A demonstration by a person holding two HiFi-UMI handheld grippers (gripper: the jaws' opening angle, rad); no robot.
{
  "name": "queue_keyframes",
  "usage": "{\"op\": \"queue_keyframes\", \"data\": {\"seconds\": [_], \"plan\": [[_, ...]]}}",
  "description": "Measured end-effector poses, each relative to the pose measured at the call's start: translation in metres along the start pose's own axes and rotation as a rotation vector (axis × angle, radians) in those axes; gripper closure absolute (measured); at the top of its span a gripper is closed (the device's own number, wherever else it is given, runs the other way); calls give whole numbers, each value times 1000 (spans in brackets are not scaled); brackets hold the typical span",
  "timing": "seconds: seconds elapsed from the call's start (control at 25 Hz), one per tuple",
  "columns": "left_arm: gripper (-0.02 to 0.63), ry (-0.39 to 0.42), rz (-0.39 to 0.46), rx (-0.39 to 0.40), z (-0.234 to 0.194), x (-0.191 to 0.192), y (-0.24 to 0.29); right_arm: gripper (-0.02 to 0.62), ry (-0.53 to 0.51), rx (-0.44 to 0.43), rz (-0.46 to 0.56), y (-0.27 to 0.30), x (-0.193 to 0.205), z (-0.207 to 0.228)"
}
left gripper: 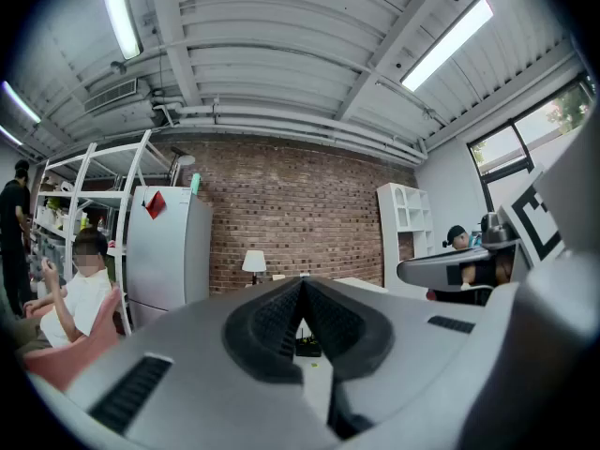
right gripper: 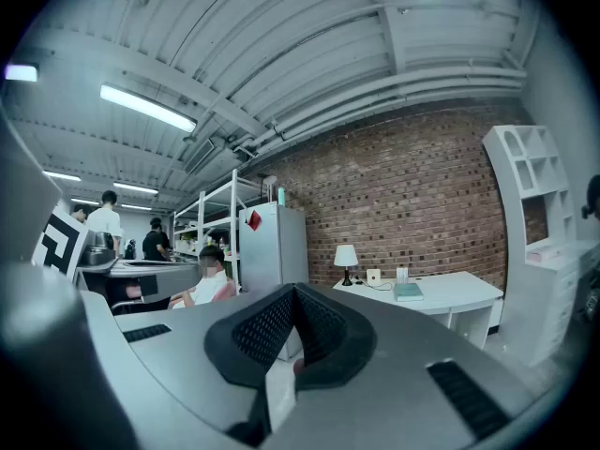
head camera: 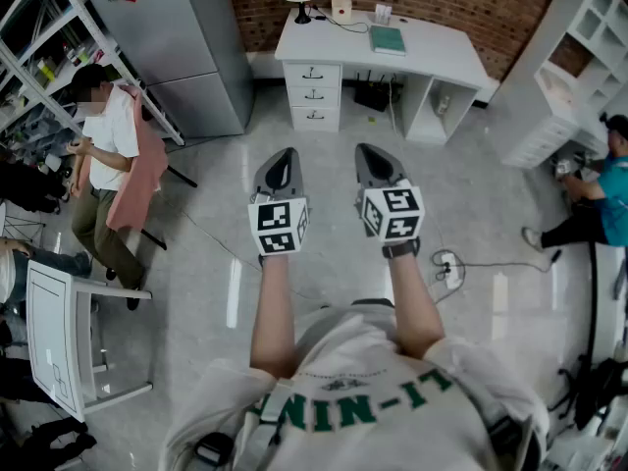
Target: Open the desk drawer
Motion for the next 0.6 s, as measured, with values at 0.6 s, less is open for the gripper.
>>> {"op": "queue_keyframes", "data": {"seconds": [0.6], "plan": [[611,-52,-34,3,-31,28,65,601,77,-41,-15,79,25,21]]}}
Point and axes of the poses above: the fingertips, and each gripper's own axes: y forward along the fingers, z to its right, x out of its underside, the point moved 2 cm from there along -y, backward along the fingers, and after that the axes turned 11 degrees about -x, right-handed, at the moved point
